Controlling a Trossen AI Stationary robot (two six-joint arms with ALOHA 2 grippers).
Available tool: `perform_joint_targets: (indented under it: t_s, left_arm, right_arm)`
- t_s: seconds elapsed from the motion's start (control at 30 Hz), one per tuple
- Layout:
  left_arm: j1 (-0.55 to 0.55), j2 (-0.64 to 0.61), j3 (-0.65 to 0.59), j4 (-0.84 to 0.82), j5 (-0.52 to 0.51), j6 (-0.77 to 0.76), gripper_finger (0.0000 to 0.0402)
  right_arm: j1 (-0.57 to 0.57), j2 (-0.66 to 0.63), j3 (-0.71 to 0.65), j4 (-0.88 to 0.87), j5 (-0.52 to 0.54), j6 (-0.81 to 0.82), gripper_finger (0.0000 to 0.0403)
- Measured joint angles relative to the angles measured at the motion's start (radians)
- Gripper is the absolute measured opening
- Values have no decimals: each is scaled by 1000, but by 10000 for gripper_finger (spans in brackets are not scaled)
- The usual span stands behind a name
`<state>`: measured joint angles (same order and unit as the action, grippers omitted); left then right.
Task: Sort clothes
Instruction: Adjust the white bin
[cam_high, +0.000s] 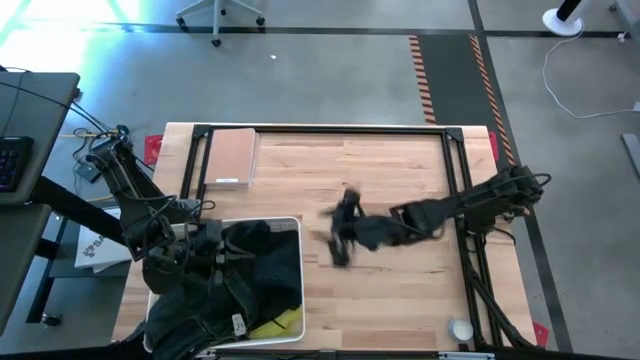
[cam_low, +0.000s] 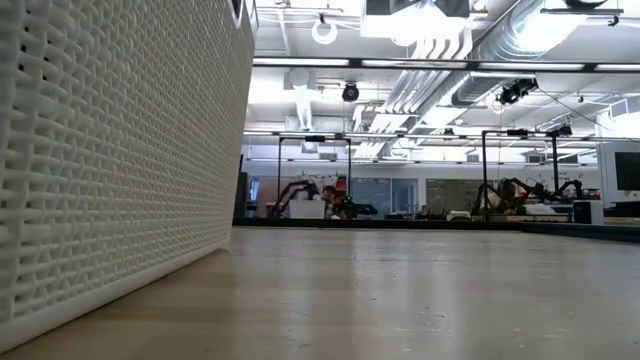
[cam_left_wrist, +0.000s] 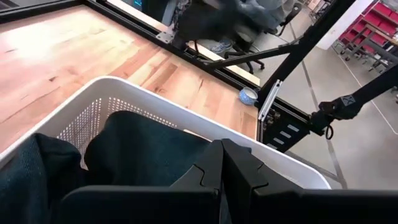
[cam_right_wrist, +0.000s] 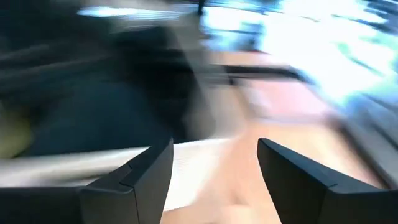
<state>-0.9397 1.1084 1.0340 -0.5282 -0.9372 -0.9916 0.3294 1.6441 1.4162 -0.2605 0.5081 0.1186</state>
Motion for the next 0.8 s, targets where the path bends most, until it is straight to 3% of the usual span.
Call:
perform_joint_targets:
  t_s: [0.1,0.3,0.47,0.57,0.8]
  left_arm:
    - [9,0,0,-1,1,3,0]
    - [18,0,0,0,16,23,0]
    - [18,0,0,2,35,26,0]
    - [18,0,0,4,37,25,0]
    - [18,0,0,10,37,25,0]
  right_arm:
    - [-79,25,0,-14,106,151,231]
    - [-252,134,-2,31,-217,146,231]
    - [-286,197,-2,144,-489,85,231]
    - [-273,205,-2,184,-576,55,231]
    - [-233,204,-2,189,-585,33,231]
